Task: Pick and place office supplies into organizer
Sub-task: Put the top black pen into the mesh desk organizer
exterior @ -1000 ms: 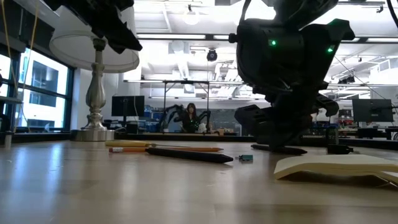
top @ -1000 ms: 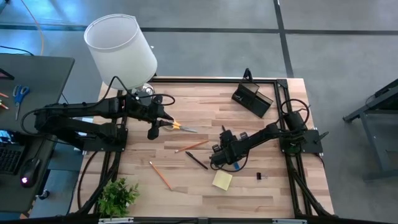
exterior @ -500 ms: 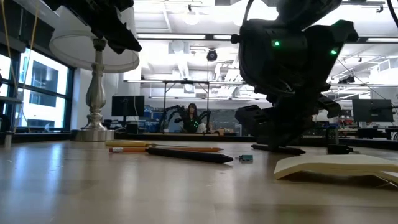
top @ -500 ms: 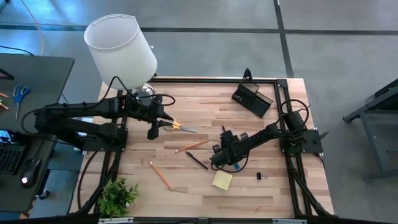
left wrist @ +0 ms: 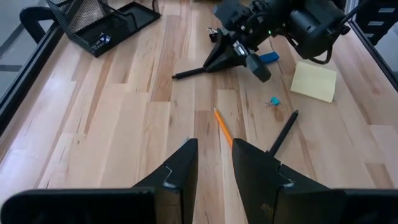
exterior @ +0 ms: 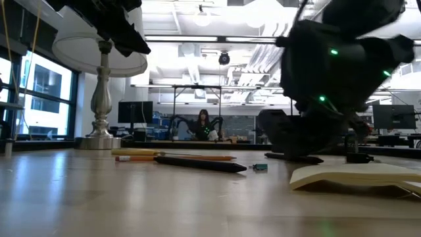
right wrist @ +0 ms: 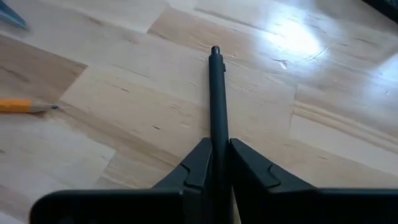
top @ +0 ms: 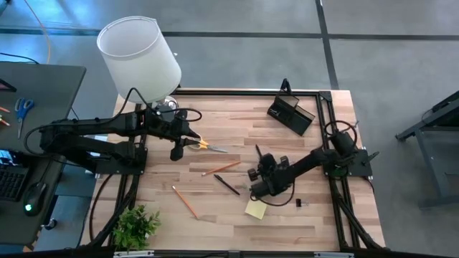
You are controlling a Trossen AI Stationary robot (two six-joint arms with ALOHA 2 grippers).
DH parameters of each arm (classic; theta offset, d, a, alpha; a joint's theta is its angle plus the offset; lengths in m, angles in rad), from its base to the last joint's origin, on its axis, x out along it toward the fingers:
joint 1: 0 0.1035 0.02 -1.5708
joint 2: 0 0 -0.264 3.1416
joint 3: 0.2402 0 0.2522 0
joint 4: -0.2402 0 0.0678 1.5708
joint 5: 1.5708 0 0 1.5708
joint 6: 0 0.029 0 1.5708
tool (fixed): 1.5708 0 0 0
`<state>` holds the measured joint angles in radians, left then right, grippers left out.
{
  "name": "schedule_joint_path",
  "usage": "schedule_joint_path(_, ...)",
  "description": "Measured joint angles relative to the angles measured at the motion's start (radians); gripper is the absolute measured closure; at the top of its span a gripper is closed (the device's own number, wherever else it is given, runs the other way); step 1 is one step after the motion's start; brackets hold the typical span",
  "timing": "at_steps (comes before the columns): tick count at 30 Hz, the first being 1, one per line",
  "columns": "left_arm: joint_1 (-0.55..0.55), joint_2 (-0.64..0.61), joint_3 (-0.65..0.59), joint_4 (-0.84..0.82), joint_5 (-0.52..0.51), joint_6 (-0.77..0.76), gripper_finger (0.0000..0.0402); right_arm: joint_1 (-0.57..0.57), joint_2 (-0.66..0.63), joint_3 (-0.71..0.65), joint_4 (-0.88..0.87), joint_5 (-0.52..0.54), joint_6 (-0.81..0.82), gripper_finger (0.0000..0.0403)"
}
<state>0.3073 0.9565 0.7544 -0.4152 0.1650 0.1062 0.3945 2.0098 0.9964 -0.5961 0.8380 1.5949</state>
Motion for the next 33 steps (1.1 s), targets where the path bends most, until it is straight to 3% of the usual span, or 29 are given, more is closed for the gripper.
schedule_joint_path(4, 0.0, 0.0, 0.0, -0.006, 0.0, 0.0, 0.0314, 0.028, 0.001, -0.068, 0.12, 0.083, 0.043, 0.0352)
schedule_joint_path(10, 0.0, 0.0, 0.0, -0.005, 0.0, 0.002, 0.0314, 0.069, 0.003, -0.117, 0.198, 0.153, 0.052, 0.0375)
schedule_joint_path(19, 0.0, 0.0, 0.0, -0.005, 0.0, 0.002, 0.0314, 0.076, 0.004, -0.112, 0.194, 0.158, -0.034, 0.0377)
schedule_joint_path(24, 0.0, 0.0, 0.0, -0.008, 0.0, 0.002, 0.0314, 0.077, 0.004, -0.066, 0.099, 0.187, -0.015, 0.0385)
schedule_joint_path(33, 0.0, 0.0, 0.0, -0.007, 0.0, 0.003, 0.0314, 0.083, -0.105, 0.022, -0.307, 0.501, 0.156, 0.0385)
